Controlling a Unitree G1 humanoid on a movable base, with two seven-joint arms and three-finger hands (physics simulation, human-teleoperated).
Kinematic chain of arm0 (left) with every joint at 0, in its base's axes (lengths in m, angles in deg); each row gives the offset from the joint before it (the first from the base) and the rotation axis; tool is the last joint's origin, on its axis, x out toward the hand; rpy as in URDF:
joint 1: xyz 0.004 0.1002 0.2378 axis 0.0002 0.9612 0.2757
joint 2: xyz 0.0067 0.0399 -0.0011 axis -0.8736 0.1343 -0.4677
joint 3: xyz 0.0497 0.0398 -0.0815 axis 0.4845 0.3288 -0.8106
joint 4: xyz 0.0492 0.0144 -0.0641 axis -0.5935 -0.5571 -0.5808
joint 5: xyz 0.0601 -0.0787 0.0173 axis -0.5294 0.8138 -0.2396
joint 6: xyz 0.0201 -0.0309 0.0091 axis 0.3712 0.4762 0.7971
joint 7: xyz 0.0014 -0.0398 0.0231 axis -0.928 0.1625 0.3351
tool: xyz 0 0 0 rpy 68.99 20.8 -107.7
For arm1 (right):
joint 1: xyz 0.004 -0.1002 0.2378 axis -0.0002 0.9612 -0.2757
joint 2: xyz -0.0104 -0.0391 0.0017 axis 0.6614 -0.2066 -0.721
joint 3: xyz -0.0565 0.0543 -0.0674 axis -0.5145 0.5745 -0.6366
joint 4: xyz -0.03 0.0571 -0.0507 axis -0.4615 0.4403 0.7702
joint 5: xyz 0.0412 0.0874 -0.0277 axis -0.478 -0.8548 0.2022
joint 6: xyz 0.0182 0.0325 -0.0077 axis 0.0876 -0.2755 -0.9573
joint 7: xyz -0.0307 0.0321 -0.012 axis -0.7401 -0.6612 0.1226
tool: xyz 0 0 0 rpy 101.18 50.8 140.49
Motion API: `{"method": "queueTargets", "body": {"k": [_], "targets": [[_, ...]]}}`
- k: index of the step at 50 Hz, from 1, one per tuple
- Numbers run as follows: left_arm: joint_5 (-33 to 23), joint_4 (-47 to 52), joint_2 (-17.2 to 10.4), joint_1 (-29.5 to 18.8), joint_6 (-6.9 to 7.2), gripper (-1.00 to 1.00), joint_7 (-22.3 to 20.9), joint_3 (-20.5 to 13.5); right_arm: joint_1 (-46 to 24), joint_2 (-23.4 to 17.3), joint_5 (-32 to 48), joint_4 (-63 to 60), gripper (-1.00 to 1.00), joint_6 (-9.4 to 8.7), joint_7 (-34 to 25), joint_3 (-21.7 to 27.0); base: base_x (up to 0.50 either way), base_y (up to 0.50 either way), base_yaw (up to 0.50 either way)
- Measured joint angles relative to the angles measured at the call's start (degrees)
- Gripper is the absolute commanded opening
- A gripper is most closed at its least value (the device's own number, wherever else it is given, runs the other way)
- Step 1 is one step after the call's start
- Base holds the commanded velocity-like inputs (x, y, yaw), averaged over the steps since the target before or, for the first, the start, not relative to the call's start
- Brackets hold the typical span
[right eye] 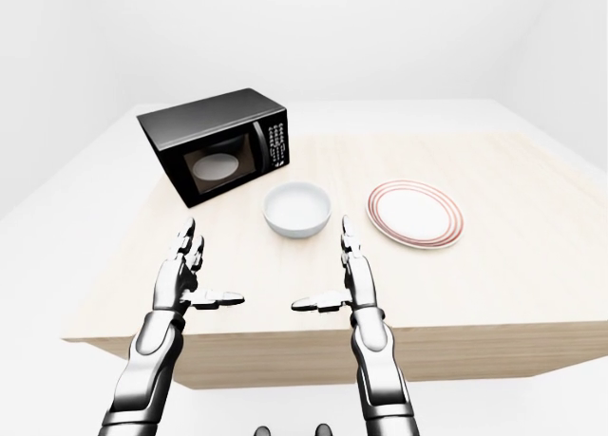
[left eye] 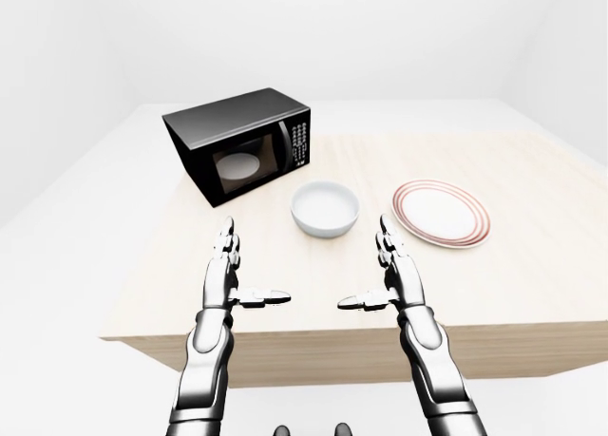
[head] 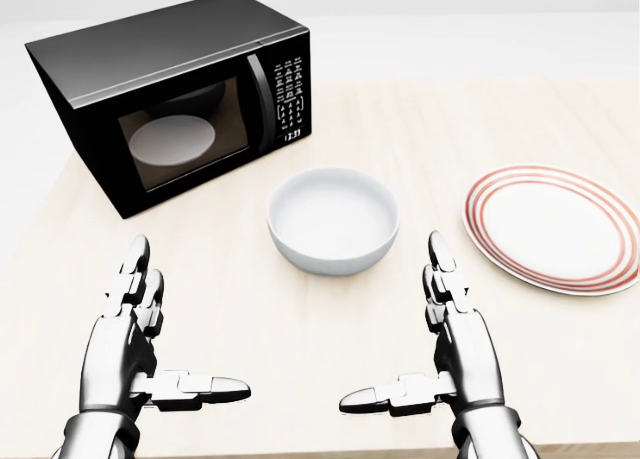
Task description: Pick up the white bowl and put it on the plate.
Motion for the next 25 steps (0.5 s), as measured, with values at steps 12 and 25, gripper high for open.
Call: {"method": "queueTargets", "body": {"k": [12, 25], "targets": [[0.0, 0.18, 0.0, 0.05, 0.11, 1.0, -0.04, 0.0, -0.07, -0.02, 0.24, 0.24, 1.0, 0.25, 0.04, -0.13, 0.27, 0.0, 0.0], [-0.04, 0.14, 0.02, 0.09, 0.02, 1.0, -0.04, 0.02, -0.05, -0.03, 0.42, 0.35, 1.0, 0.47, 0.01, -0.16, 0.27, 0.0, 0.0]]}}
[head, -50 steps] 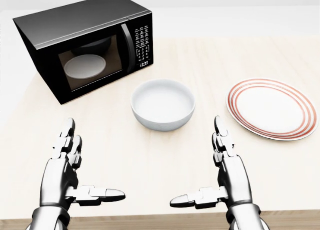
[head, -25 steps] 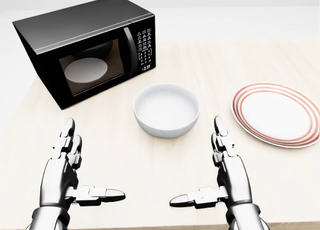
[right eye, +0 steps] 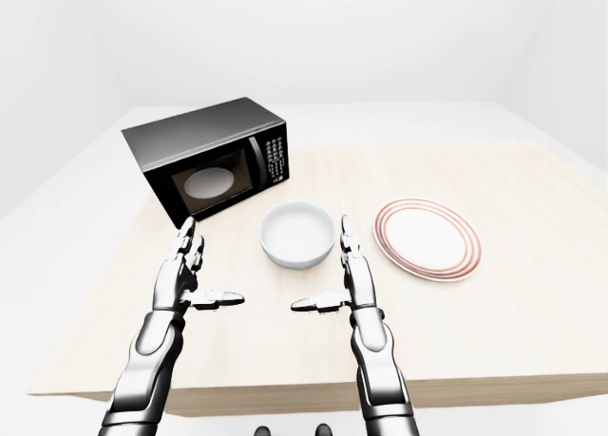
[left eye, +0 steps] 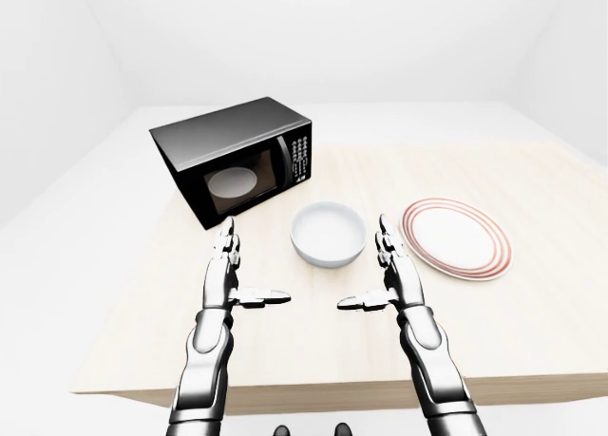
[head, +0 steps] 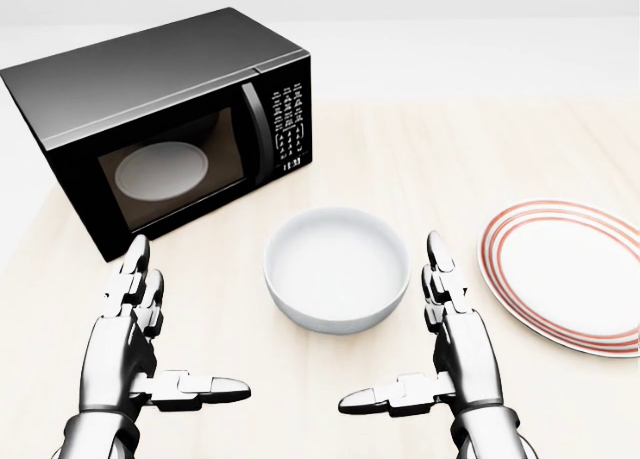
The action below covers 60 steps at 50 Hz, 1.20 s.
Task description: Pick up the white bowl and put it on the plate.
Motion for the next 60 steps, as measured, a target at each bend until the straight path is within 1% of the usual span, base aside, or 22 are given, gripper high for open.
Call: {"method": "queueTargets", "body": {"k": [17, 24, 26, 27, 31, 43, 49, 60], "targets": [[-0.01, 0.03, 0.01, -0.04, -0.03, 1.0, 0.01, 0.02, -0.12, 0.05, 0.16, 0.31, 1.0, 0.22, 0.1, -0.04, 0.25, 0.0, 0.0], [0.05, 0.09, 0.02, 0.01, -0.11, 1.0, 0.01, 0.01, -0.19, 0.07, 0.33, 0.77, 1.0, 0.21, 0.3, -0.08, 0.01, 0.0, 0.0], [-0.29, -0.01, -0.01, 0.05, -0.48, 1.0, 0.13, 0.08, -0.2, 0.07, 0.38, 0.92, 1.0, 0.25, 0.31, -0.09, 0.0, 0.0, 0.0], [-0.57, -0.12, -0.03, 0.11, -0.89, 1.0, 0.2, 0.14, -0.21, 0.07, 0.41, 1.01, 1.0, 0.25, 0.32, -0.11, 0.0, 0.0, 0.0], [-0.37, 0.09, 0.06, 0.32, -1.22, 1.0, 0.11, 0.17, -0.21, 0.08, 0.56, 1.11, 1.0, 0.06, 0.33, -0.2, 0.0, 0.0, 0.0], [0.19, 0.81, 0.07, 0.79, -1.22, 1.0, -0.1, 0.23, -0.21, 0.13, 1.17, 1.37, 1.0, -0.31, 0.43, -0.47, 0.0, 0.0, 0.0], [0.31, 0.97, 0.06, 0.92, -1.2, 1.0, -0.16, 0.24, -0.09, 0.06, 1.88, -1.16, 1.0, -1.99, 0.52, -0.67, 0.0, 0.0, 0.0], [0.44, 0.93, 0.04, 0.9, -1.18, 1.0, -0.2, 0.2, -1.0, -0.39, 5.5, -7.59, 1.0, -7.0, 0.9, -0.82, 0.0, 0.0, 0.0]]}}
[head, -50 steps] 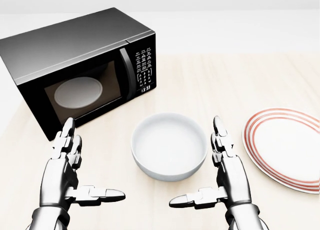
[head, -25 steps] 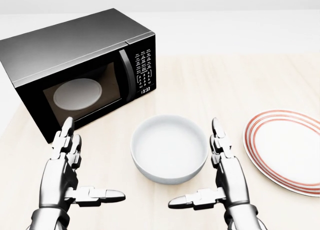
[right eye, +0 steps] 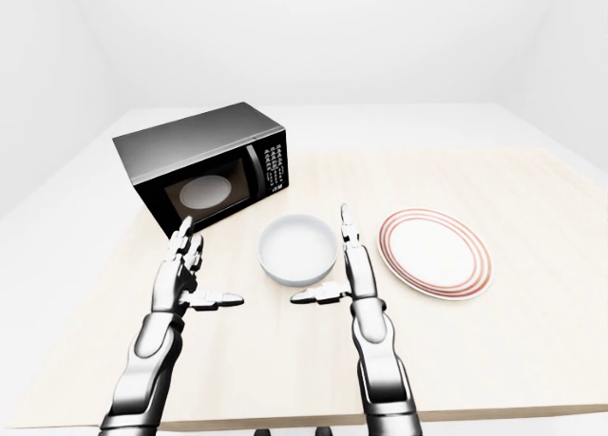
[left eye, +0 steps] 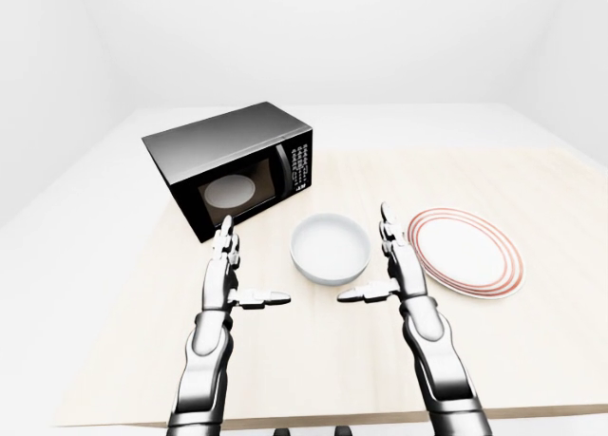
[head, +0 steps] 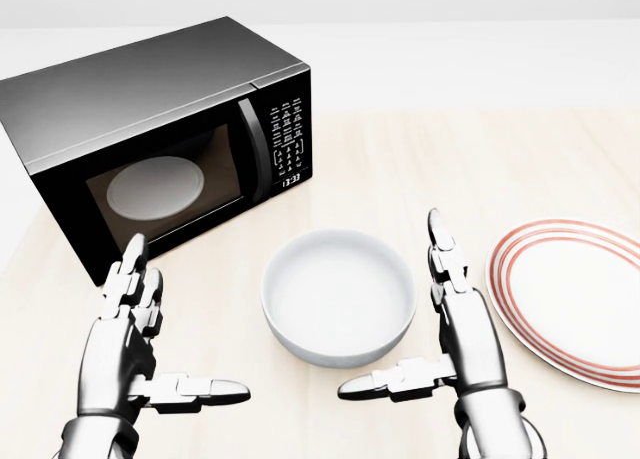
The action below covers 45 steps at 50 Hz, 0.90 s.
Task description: Pick up the white bowl and put it on the plate.
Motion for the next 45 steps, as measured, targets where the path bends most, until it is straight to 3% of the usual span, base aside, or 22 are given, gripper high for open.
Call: {"method": "queueTargets", "body": {"k": [6, 23, 45], "targets": [[0.02, -0.13, 0.0, -0.03, -0.07, 1.0, 0.01, 0.0, -0.89, -0.53, 4.14, -0.7, 1.0, -2.16, -0.17, -0.41, 0.0, 0.0, 0.0], [0.0, -0.01, -0.01, 0.05, 0.09, 1.0, 0.0, 0.03, -2.15, -1.77, 24.66, 3.89, 1.0, -2.16, -5.05, -3.5, 0.0, 0.0, 0.0], [-0.08, 0.34, 0.02, 0.05, 0.51, 1.0, 0.1, 0.08, 2.0, -1.69, 51.74, -7.67, 1.0, -2.16, -20.74, -8.07, 0.0, 0.0, 0.0]]}}
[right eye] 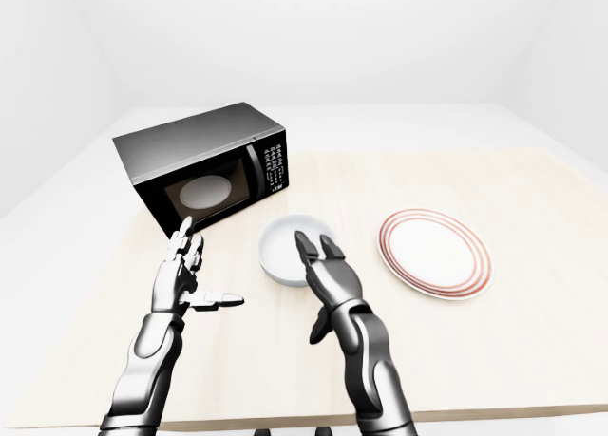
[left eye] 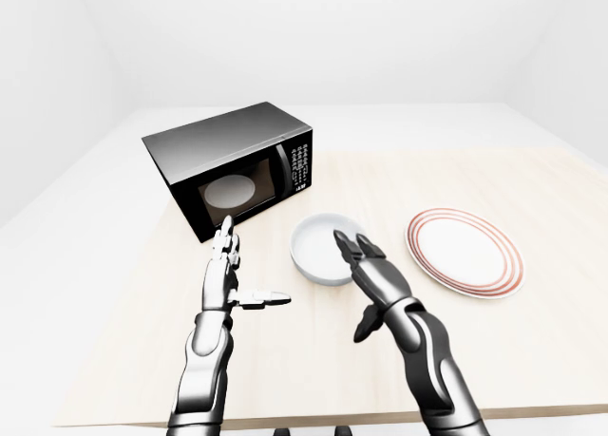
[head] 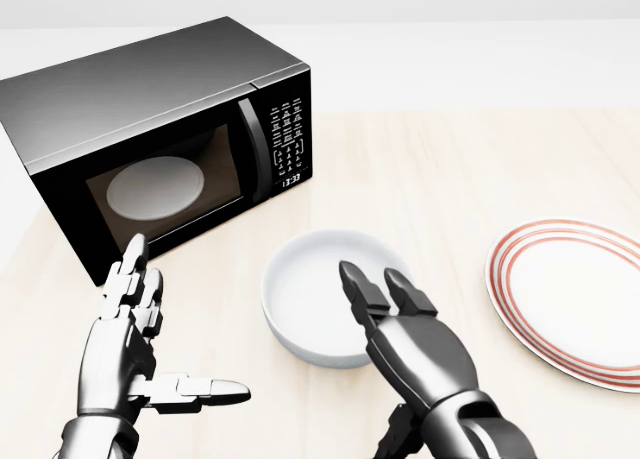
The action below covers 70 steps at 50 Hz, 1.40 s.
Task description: Pick up the white bowl and put it on the plate.
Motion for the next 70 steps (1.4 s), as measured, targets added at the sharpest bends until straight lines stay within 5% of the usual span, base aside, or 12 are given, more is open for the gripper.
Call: {"method": "queueTargets", "body": {"k": [27, 70], "targets": [[0.0, 0.05, 0.0, 0.0, 0.07, 1.0, 0.0, 0.01, -12.66, -0.04, 17.18, 6.15, 1.0, 0.0, -15.52, 3.04, 0.0, 0.0, 0.0], [-0.01, 0.05, 0.0, 0.0, 0.06, 1.0, 0.0, 0.01, -16.41, 4.2, 26.27, 10.53, 1.0, 0.0, -17.21, -0.56, 0.0, 0.0, 0.0]]}}
